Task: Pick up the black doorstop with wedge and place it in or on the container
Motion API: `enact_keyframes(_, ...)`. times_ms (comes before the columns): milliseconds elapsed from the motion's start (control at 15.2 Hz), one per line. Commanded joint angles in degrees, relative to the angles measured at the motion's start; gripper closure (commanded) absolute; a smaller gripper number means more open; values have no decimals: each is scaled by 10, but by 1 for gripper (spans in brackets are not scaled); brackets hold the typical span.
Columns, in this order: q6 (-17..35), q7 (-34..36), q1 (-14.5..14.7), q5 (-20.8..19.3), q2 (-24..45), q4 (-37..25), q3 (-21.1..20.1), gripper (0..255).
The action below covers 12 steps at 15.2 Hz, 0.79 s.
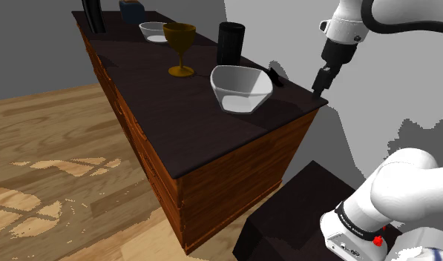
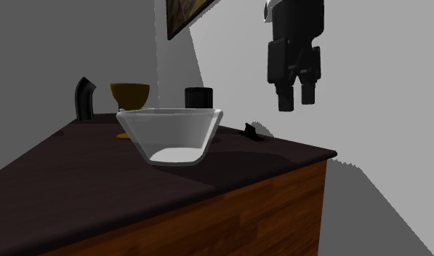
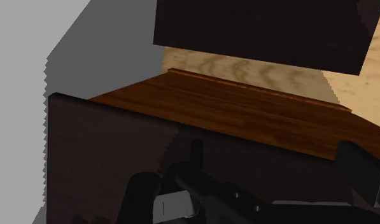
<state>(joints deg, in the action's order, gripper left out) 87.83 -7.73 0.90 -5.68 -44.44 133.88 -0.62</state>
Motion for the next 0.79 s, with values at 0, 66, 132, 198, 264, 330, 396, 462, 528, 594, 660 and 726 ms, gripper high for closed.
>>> enact_keyframes(0, 0, 0, 0, 0, 0, 0, 0, 0)
enact_keyframes(66, 14, 3, -4, 1, 20, -8, 6, 0)
enact_keyframes(132, 27, 5, -9, 1, 39, -16, 12, 0)
enact_keyframes(198, 39, 7, -13, 3, 59, -25, 18, 0)
enact_keyframes(264, 51, 9, -17, 4, 79, -35, 24, 0)
enact_keyframes(330, 63, 11, -20, 6, 99, -45, 30, 0)
enact_keyframes(396, 74, 13, -24, 8, 119, -56, 36, 0)
enact_keyframes(462, 84, 14, -27, 11, 139, -67, 42, 0)
enact_keyframes(528, 94, 15, -30, 14, 159, -79, 49, 0)
enact_keyframes(594, 103, 16, -33, 17, 179, -92, 55, 0)
enact_keyframes(660, 111, 17, -36, 21, 199, -105, 61, 0)
enact_keyframes(726, 119, 17, -39, 25, 219, -119, 67, 0)
